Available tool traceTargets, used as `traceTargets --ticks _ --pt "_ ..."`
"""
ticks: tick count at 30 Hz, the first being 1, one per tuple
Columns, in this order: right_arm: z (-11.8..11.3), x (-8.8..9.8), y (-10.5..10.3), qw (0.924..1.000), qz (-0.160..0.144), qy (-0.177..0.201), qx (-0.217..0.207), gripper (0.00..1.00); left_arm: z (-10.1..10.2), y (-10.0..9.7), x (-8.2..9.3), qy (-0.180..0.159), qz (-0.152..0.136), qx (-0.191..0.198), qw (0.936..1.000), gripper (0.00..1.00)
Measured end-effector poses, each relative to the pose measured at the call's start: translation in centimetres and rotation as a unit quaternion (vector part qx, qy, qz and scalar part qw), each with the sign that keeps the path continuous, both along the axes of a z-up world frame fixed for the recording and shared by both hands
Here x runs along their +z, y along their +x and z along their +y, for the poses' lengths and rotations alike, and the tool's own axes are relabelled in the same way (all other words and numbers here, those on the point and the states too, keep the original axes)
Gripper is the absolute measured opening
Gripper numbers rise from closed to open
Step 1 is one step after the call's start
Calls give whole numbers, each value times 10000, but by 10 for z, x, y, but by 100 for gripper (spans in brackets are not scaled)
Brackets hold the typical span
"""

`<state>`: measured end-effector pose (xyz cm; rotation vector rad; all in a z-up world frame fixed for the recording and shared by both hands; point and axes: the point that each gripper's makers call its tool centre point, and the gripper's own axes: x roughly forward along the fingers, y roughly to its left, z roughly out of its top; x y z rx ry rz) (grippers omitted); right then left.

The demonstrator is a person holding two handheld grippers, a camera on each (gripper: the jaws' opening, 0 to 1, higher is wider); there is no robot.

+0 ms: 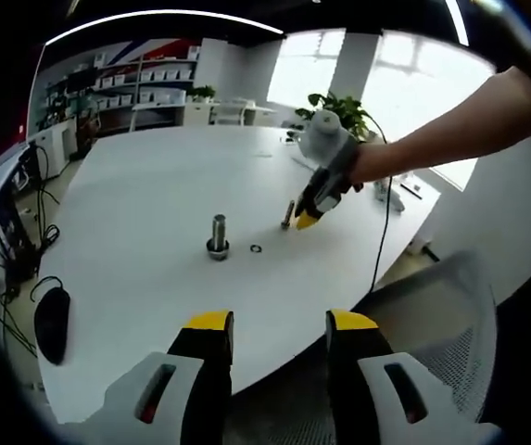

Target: Place the washer onto the threaded stud by aligning its center hole with the stud, sliding it down to the base, and recovering from edge contact or off-axis alignment until the washer reaches the visible bottom stop.

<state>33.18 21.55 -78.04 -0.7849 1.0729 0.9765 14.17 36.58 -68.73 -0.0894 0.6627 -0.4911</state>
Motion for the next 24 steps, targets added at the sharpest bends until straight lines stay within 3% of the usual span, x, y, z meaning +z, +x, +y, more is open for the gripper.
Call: traceTargets --ticks 5,12,24 --pt "-1 -1 -12 10000 91 17 -13 24 -3 1 1 18 -27 -47 10000 38" --pt "20 -8 -34 9994 187 135 260 23 -4 0 2 -7 -50 -44 10000 38" --pt "58 -12 -40 9982 246 254 489 23 3 -5 1 -1 -36 1 10000 38"
